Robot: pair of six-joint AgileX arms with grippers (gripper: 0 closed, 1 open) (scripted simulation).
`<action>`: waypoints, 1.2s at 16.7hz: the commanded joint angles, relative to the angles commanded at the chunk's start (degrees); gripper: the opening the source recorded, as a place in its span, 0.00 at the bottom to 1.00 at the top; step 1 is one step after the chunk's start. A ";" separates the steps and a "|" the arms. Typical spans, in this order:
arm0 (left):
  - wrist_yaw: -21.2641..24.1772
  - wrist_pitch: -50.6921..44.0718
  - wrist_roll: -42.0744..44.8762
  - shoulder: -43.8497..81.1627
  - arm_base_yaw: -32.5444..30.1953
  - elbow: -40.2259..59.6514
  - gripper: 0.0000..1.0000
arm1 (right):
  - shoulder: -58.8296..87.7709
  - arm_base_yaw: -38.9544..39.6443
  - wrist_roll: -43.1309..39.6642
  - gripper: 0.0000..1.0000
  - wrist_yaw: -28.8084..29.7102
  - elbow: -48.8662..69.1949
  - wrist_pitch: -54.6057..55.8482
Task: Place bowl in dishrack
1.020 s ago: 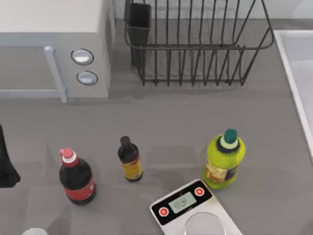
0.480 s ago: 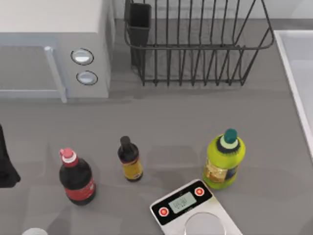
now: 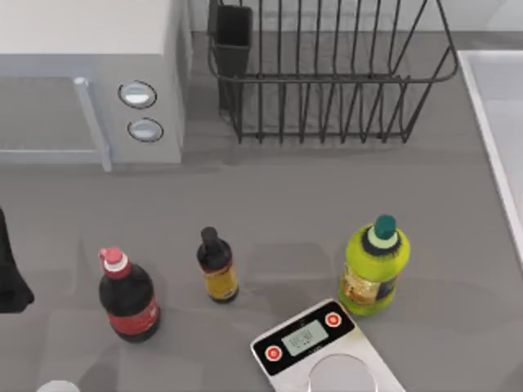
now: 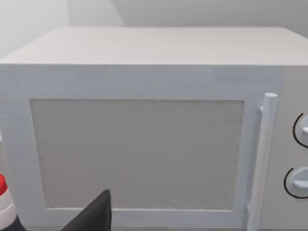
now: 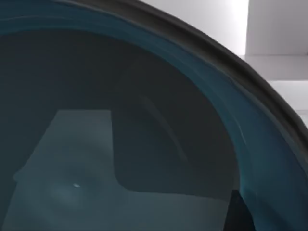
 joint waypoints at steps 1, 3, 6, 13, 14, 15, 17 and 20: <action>0.00 0.00 0.00 0.00 0.00 0.00 1.00 | -0.03 -0.08 0.07 0.00 0.04 0.12 -0.11; 0.00 0.00 0.00 0.00 0.00 0.00 1.00 | -0.31 -0.72 0.56 0.00 0.31 1.89 -1.87; 0.00 0.00 0.00 0.00 0.00 0.00 1.00 | -0.94 -0.85 0.05 0.00 0.49 8.84 -8.73; 0.00 0.00 0.00 0.00 0.00 0.00 1.00 | -3.86 0.14 -1.51 0.00 0.42 33.18 -37.42; 0.00 0.00 0.00 0.00 0.00 0.00 1.00 | -4.33 0.23 -1.54 0.00 0.34 35.72 -40.28; 0.00 0.00 0.00 0.00 0.00 0.00 1.00 | -4.76 0.25 -1.43 0.00 0.26 37.72 -42.59; 0.00 0.00 0.00 0.00 0.00 0.00 1.00 | -5.25 -0.25 -0.84 0.00 0.01 40.06 -45.38; 0.00 0.00 0.00 0.00 0.00 0.00 1.00 | -5.33 -0.51 -0.59 0.00 -0.08 40.52 -45.89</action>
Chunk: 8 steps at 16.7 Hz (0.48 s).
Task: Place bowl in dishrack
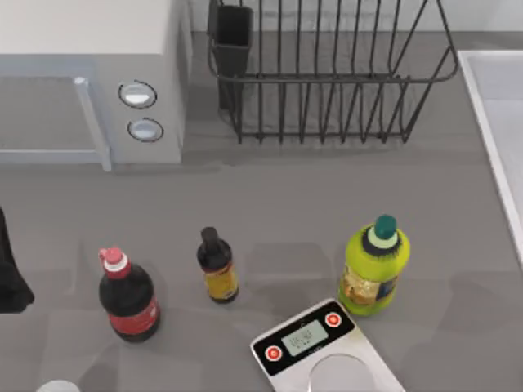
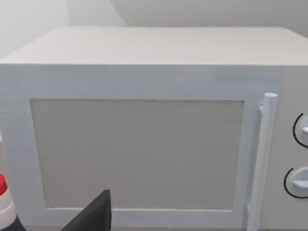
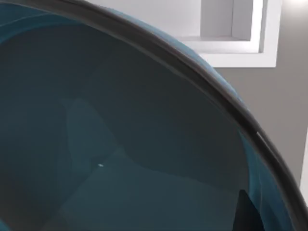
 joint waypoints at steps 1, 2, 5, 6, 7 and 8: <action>0.00 0.00 0.00 0.00 0.00 0.00 1.00 | 0.00 0.00 0.00 0.00 0.00 0.00 0.00; 0.00 0.00 0.00 0.00 0.00 0.00 1.00 | 0.19 0.09 0.05 0.00 0.01 -0.14 0.12; 0.00 0.00 0.00 0.00 0.00 0.00 1.00 | -0.02 1.78 0.88 0.00 1.49 -0.16 1.80; 0.00 0.00 0.00 0.00 0.00 0.00 1.00 | -0.22 3.50 1.64 0.00 2.90 -0.22 3.46; 0.00 0.00 0.00 0.00 0.00 0.00 1.00 | -0.47 5.83 2.62 0.00 4.70 -0.35 5.64; 0.00 0.00 0.00 0.00 0.00 0.00 1.00 | -0.75 8.76 3.77 0.00 6.86 -0.56 8.26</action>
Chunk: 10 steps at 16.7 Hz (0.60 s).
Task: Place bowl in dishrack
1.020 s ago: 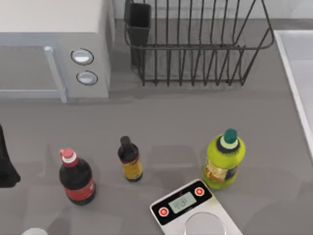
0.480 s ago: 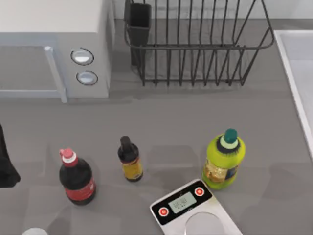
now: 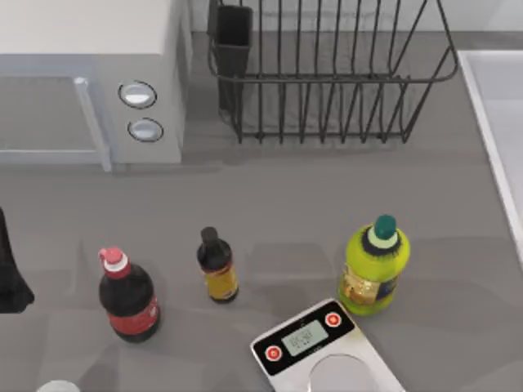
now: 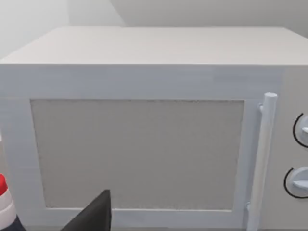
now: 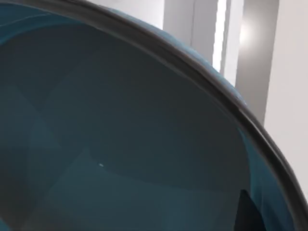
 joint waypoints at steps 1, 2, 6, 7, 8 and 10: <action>0.00 0.00 0.00 0.00 0.00 0.00 1.00 | -0.31 3.50 1.32 0.00 2.46 -0.31 3.02; 0.00 0.00 0.00 0.00 0.00 0.00 1.00 | -0.64 7.54 2.81 0.00 5.19 -0.74 6.39; 0.00 0.00 0.00 0.00 0.00 0.00 1.00 | -2.37 27.86 10.14 0.00 18.04 -3.68 22.71; 0.00 0.00 0.00 0.00 0.00 0.00 1.00 | -2.96 33.60 12.25 0.00 21.55 -4.66 27.38; 0.00 0.00 0.00 0.00 0.00 0.00 1.00 | -3.65 39.43 14.42 0.00 25.09 -5.70 32.18; 0.00 0.00 0.00 0.00 0.00 0.00 1.00 | -5.32 51.01 18.83 0.00 32.20 -7.91 41.96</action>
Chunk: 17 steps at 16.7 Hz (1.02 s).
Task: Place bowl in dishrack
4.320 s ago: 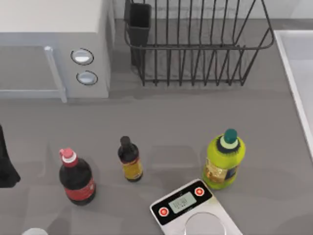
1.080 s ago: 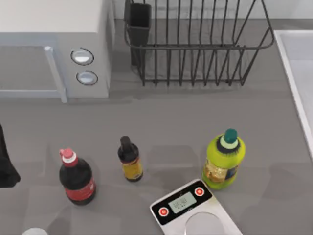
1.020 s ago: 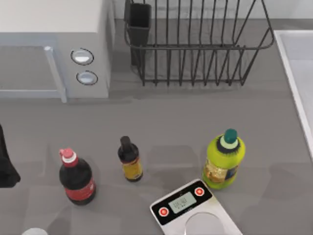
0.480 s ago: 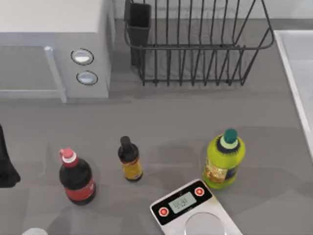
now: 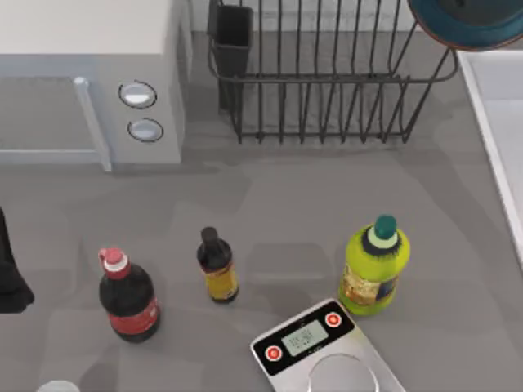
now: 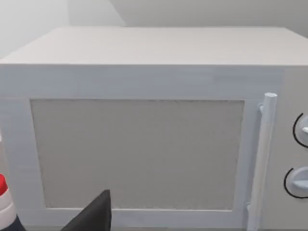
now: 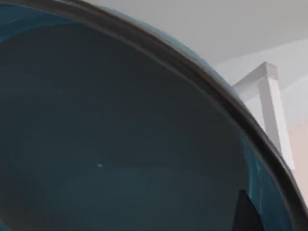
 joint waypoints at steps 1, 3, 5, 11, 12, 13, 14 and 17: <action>0.00 0.00 0.00 0.00 0.00 0.00 1.00 | -0.95 5.59 2.18 0.00 3.50 -1.11 4.89; 0.00 0.00 0.00 0.00 0.00 0.00 1.00 | -3.01 15.95 6.32 0.00 10.21 -3.29 14.34; 0.00 0.00 0.00 0.00 0.00 0.00 1.00 | -5.06 24.67 9.88 0.00 16.20 -5.29 22.72; 0.00 0.00 0.00 0.00 0.00 0.00 1.00 | -8.68 36.72 15.18 0.00 25.90 -8.67 34.76; 0.00 0.00 0.00 0.00 0.00 0.00 1.00 | -8.68 36.72 15.18 0.00 25.90 -8.67 34.76; 0.00 0.00 0.00 0.00 0.00 0.00 1.00 | -8.68 36.72 15.18 0.00 25.90 -8.67 34.76; 0.00 0.00 0.00 0.00 0.00 0.00 1.00 | -8.68 36.72 15.18 0.00 25.90 -8.67 34.76; 0.00 0.00 0.00 0.00 0.00 0.00 1.00 | -7.61 36.06 15.25 0.00 25.17 -8.45 35.46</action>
